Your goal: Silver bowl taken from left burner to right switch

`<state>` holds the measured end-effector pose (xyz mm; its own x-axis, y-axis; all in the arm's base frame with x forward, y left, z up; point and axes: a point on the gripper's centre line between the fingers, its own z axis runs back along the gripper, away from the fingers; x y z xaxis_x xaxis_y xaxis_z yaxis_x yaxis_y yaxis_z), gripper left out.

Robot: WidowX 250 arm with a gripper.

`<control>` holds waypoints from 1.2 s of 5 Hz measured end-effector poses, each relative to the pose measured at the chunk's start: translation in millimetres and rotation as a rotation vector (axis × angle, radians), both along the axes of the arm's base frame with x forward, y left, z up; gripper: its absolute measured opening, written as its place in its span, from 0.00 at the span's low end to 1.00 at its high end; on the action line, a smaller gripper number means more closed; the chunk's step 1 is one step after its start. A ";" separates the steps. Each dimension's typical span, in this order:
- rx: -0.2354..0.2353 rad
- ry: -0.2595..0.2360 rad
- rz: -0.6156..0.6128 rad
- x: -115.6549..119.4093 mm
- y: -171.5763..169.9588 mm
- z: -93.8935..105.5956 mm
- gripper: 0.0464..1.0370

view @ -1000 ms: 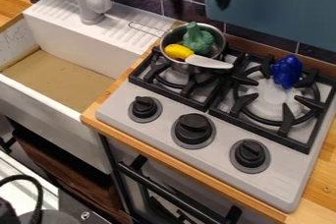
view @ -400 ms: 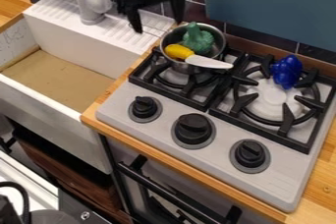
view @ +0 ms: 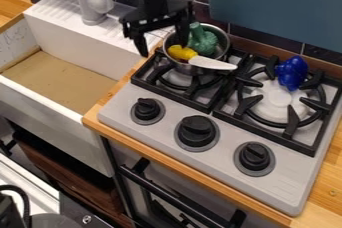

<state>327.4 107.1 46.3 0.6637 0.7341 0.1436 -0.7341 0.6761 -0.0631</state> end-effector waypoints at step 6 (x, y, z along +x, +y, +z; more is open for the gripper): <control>-0.050 0.039 0.037 -7.7 -3.9 -20.9 0.03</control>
